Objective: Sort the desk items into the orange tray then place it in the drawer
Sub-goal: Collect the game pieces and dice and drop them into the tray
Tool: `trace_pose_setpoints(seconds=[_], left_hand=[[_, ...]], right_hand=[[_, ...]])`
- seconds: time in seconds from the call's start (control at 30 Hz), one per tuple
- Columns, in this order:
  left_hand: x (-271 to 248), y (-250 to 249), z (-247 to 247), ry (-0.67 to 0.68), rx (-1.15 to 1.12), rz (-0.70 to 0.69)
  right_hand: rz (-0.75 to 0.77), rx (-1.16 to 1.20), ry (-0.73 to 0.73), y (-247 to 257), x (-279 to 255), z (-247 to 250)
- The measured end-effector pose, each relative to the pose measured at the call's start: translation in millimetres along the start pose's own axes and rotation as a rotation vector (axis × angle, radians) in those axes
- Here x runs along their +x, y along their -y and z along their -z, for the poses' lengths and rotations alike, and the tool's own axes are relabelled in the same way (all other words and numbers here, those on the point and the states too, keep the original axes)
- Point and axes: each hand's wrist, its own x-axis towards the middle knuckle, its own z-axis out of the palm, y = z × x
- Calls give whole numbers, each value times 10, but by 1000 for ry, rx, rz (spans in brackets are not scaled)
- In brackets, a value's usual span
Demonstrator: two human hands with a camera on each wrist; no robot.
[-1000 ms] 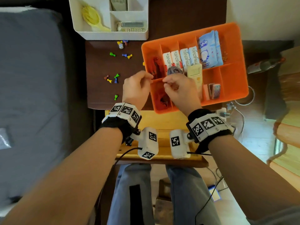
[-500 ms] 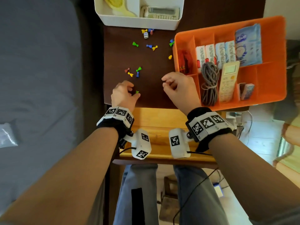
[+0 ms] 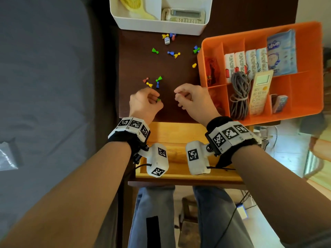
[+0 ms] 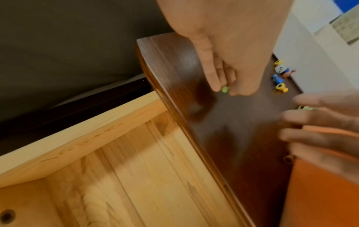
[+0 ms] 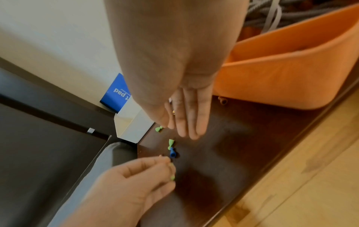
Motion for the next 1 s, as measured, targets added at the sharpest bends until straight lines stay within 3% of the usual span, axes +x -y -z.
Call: trace_pose_setpoints(seconds=[0.2,0.33,0.43,0.53,0.67,1.0], left_hand=[[17,-214,35,76,-136,-212],[57,-221,46,72,-130,-298],[141,-130,102,-41,-87,-340],[265,53,156,-140,-42,-286],[380,206,193,-63,111,-175],[500,174,130,10,185,-212]], right_hand=[[-437,647,280,165,116,-103],[-486,955,238,181,162,-107],[-520,959,86,210,246,-116],[-609,982,-42,216,342,-123],[-638,939,-93,175,412,-139],[-642,863,-171,130,514,-197]])
